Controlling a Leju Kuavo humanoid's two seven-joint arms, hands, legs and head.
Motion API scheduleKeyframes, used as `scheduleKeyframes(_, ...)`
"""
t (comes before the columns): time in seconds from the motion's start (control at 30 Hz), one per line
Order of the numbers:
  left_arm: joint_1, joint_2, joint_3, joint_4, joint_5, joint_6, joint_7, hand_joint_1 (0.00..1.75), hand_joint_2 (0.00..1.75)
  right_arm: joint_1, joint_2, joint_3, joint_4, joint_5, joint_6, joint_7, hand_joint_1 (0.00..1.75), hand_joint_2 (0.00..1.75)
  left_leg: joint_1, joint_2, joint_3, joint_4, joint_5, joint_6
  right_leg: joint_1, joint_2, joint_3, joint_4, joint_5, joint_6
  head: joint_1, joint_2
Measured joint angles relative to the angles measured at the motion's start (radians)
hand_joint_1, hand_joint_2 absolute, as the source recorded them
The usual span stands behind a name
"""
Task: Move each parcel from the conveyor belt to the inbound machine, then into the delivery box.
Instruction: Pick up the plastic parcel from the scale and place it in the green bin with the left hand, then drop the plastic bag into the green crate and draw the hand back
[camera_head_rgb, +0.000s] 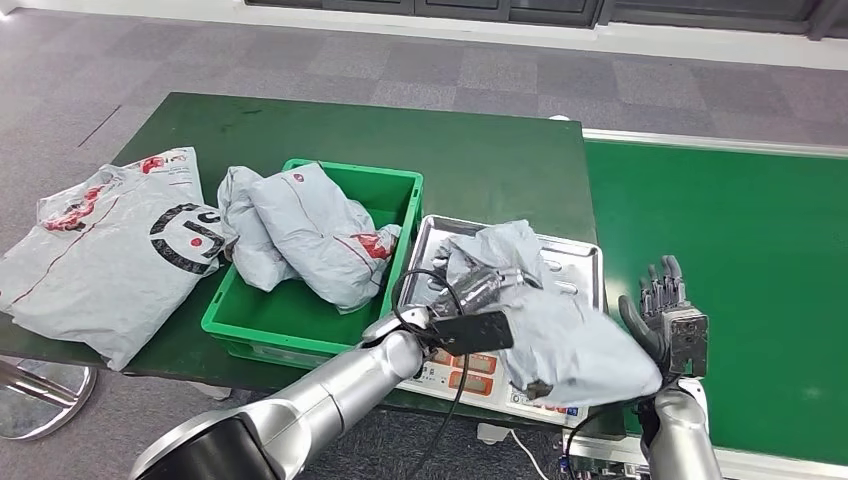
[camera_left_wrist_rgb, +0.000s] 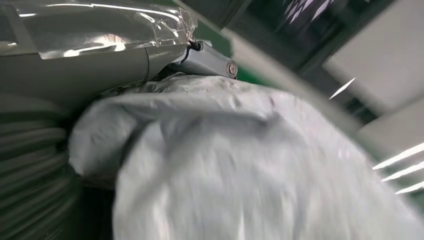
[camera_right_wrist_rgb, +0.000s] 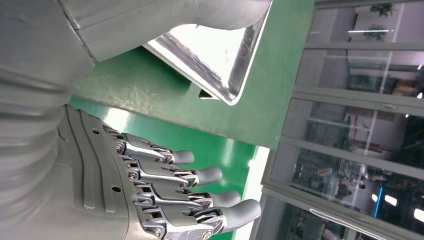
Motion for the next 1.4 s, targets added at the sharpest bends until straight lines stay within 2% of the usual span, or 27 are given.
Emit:
scheduleKeyframes(0.1, 0.062, 0.006, 0.124, -0.135, 0.103, 0.078, -0.104, 1.75, 1.75, 0.0, 0.002, 0.0, 0.0, 0.0, 0.005, 0.0, 0.0, 1.75, 0.0, 0.0, -0.002, 0.0, 0.0, 0.0, 0.0, 0.001, -0.003, 0.0, 0.0, 0.0, 0.0, 0.0)
scheduleKeyframes(0.23, 0.137, 0.018, 0.235, -0.342, 0.169, 0.151, -0.127, 1.75, 1.75, 0.0, 0.003, -0.001, 0.0, -0.002, 0.004, 0.0, 0.0, 1.75, 0.0, 0.001, -0.005, -0.001, -0.001, -0.001, 0.0, 0.001, -0.006, 0.0, -0.001, -0.001, 0.0, 0.0)
scheduleKeyframes(0.3, 0.179, 0.035, 0.261, -0.445, 0.169, 0.244, -0.128, 1.75, 1.75, 0.003, 0.004, -0.005, -0.002, -0.009, -0.004, 0.0, 0.0, 1.75, 0.0, 0.001, -0.006, -0.001, -0.001, -0.001, 0.0, 0.001, -0.007, 0.0, -0.001, -0.001, 0.0, 0.0)
scheduleKeyframes(0.37, 0.232, 0.068, 0.271, -0.597, 0.174, 0.384, -0.129, 1.75, 1.75, 0.015, 0.005, -0.011, -0.011, -0.021, -0.012, 0.0, 0.0, 1.75, 0.001, 0.002, -0.007, -0.001, -0.001, -0.001, 0.001, 0.002, -0.008, 0.0, -0.001, -0.001, 0.0, 0.0)
scheduleKeyframes(0.43, 0.261, 0.101, 0.288, -0.751, 0.184, 0.457, -0.131, 1.75, 1.75, 0.032, 0.005, -0.014, -0.024, -0.03, -0.013, 0.0, 0.0, 1.75, 0.001, 0.002, -0.008, -0.001, -0.001, -0.001, 0.001, 0.002, -0.01, 0.0, -0.001, -0.001, 0.0, 0.0)
scheduleKeyframes(0.53, 0.276, 0.127, 0.321, -0.864, 0.192, 0.409, -0.131, 1.75, 1.75, 0.04, 0.007, -0.014, -0.035, -0.032, -0.012, 0.0, 0.0, 1.75, 0.001, 0.001, -0.008, -0.001, -0.001, -0.001, 0.001, 0.0, -0.009, 0.0, -0.002, -0.002, 0.0, 0.0)
scheduleKeyframes(0.63, 0.284, 0.129, 0.345, -0.837, 0.274, 0.235, -0.126, 1.75, 1.75, 0.038, 0.011, -0.014, -0.041, -0.027, -0.012, 0.0, 0.0, 1.75, 0.001, 0.001, -0.008, -0.001, -0.001, -0.001, 0.001, 0.0, -0.009, 0.0, -0.002, -0.002, 0.0, 0.0)
scheduleKeyframes(0.7, 0.286, 0.125, 0.371, -0.798, 0.301, 0.18, -0.123, 1.75, 1.75, 0.036, 0.015, -0.014, -0.044, -0.024, -0.011, 0.0, 0.0, 1.75, 0.001, 0.002, -0.008, -0.001, -0.001, -0.001, 0.001, 0.001, -0.009, 0.0, -0.001, -0.002, 0.0, 0.0)
scheduleKeyframes(0.73, 0.288, 0.124, 0.382, -0.791, 0.273, 0.205, -0.122, 1.75, 1.75, 0.035, 0.016, -0.014, -0.045, -0.024, -0.011, 0.0, 0.0, 1.75, 0.001, 0.003, -0.008, -0.001, -0.001, -0.001, 0.001, 0.001, -0.01, 0.0, -0.001, -0.002, 0.0, 0.0)
scheduleKeyframes(0.8, 0.291, 0.124, 0.396, -0.799, 0.112, 0.358, -0.124, 1.75, 1.75, 0.036, 0.018, -0.014, -0.047, -0.021, -0.012, 0.0, 0.0, 1.75, 0.001, 0.003, -0.008, 0.0, -0.001, -0.001, 0.001, 0.002, -0.01, 0.0, 0.0, -0.002, 0.0, 0.0)
scheduleKeyframes(0.87, 0.29, 0.116, 0.42, -0.82, -0.192, 0.54, -0.126, 1.75, 1.75, 0.038, 0.019, -0.014, -0.049, -0.017, -0.012, 0.0, 0.0, 1.75, 0.001, 0.003, -0.008, 0.0, -0.001, -0.001, 0.001, 0.002, -0.01, 0.0, 0.0, -0.002, 0.0, 0.0)
scheduleKeyframes(0.9, 0.283, 0.105, 0.457, -0.826, -0.389, 0.593, -0.121, 1.75, 1.75, 0.04, 0.02, -0.014, -0.051, -0.015, -0.011, 0.0, 0.0, 1.75, 0.001, 0.001, -0.009, 0.0, -0.001, -0.001, 0.001, 0.001, -0.01, 0.0, -0.001, -0.002, 0.0, 0.0)
scheduleKeyframes(0.97, 0.255, 0.086, 0.564, -0.806, -0.779, 0.623, -0.073, 1.75, 1.75, 0.043, 0.021, -0.014, -0.056, -0.012, -0.009, 0.0, 0.0, 1.75, 0.001, 0.0, -0.008, -0.001, -0.001, -0.001, 0.001, 0.0, -0.009, 0.0, -0.001, -0.002, 0.0, 0.0)
scheduleKeyframes(1.03, 0.223, 0.079, 0.675, -0.761, -1.046, 0.621, 0.004, 1.75, 1.75, 0.045, 0.024, -0.014, -0.061, -0.01, -0.006, 0.0, 0.0, 1.75, 0.001, 0.004, -0.007, -0.001, -0.001, -0.002, 0.001, 0.003, -0.01, 0.0, -0.001, -0.003, 0.0, 0.0)
scheduleKeyframes(1.1, 0.202, 0.082, 0.753, -0.725, -1.109, 0.62, 0.042, 1.75, 1.75, 0.05, 0.026, -0.014, -0.064, -0.01, -0.004, 0.0, 0.0, 1.75, 0.001, 0.008, -0.007, -0.001, -0.001, -0.003, 0.002, 0.006, -0.011, 0.0, 0.0, -0.005, 0.0, 0.0)
scheduleKeyframes(1.2, 0.179, 0.086, 0.822, -0.687, -1.066, 0.621, 0.046, 1.75, 1.75, 0.054, 0.025, -0.014, -0.067, -0.01, -0.004, 0.0, 0.0, 1.75, 0.003, 0.008, -0.007, -0.001, 0.0, -0.003, 0.003, 0.006, -0.012, 0.001, 0.001, -0.006, 0.0, 0.0)
scheduleKeyframes(1.4, 0.159, 0.086, 0.875, -0.647, -1.052, 0.621, 0.045, 1.75, 1.75, 0.054, 0.027, -0.014, -0.067, -0.008, -0.003, 0.0, 0.0, 1.75, 0.003, 0.007, -0.008, -0.001, 0.0, -0.003, 0.003, 0.006, -0.011, 0.001, 0.001, -0.006, 0.0, 0.0)
